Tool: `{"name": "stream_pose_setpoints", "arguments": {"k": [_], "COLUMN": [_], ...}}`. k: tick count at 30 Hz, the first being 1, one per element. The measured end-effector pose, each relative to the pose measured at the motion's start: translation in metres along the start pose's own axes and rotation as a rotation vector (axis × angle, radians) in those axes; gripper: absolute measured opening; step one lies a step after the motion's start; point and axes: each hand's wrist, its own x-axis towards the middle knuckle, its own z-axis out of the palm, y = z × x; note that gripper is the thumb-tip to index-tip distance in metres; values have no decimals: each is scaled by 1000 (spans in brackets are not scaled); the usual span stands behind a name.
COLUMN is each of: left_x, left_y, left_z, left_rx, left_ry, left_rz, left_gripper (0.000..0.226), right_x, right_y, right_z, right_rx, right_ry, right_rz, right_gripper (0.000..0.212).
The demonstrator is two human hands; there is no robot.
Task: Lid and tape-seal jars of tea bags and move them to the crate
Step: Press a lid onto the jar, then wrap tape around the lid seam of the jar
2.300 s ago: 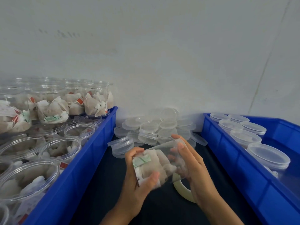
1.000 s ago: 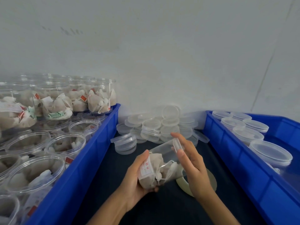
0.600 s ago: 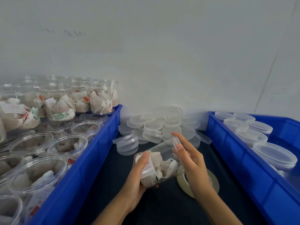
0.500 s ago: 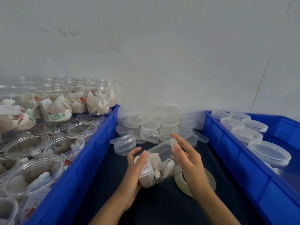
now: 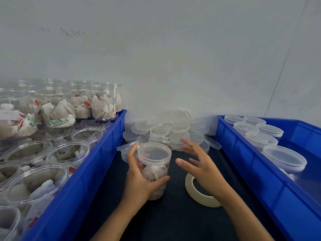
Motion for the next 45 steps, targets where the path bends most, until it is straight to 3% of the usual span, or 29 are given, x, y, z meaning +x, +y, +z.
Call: {"name": "stream_pose_setpoints", "arguments": {"k": [3, 6, 12, 15, 19, 22, 25, 27, 30, 35, 39, 45], "left_x": [2, 3, 2, 1, -4, -8, -12, -18, -25, -27, -29, -29], "left_y": [-4, -7, -9, -6, 16, 32, 41, 41, 35, 36, 40, 43], "left_z": [-1, 1, 5, 3, 4, 2, 8, 16, 27, 33, 35, 30], "left_rx": [-52, -39, -53, -53, 48, 311, 366, 322, 180, 115, 136, 76], "left_ry": [64, 63, 9, 23, 258, 424, 170, -32, -169, -86, -27, -57], "left_rz": [-28, -43, -25, -34, 0, 364, 538, 460, 241, 172, 174, 99], "left_gripper": [115, 118, 115, 115, 112, 62, 20, 21, 21, 14, 24, 18], "right_x": [0, -7, -17, -21, -27, -28, -30, -31, -34, -37, -39, -42], "right_y": [21, 36, 38, 37, 32, 29, 25, 20, 13, 6, 2, -7], "right_z": [-17, -16, -3, 0, 2, -2, -6, -6, -4, -7, -14, -14], "right_rx": [-179, -307, -795, -929, -906, -769, -518, -421, -281, -358, -451, -650], "right_ry": [56, -6, -92, -147, -90, -20, -56, -94, -89, -103, -146, -150], "right_rz": [199, 329, 331, 313, 210, 197, 199, 156, 85, -3, -62, -146], "right_gripper": [50, 43, 53, 45, 36, 32, 29, 31, 43, 42, 22, 30]}}
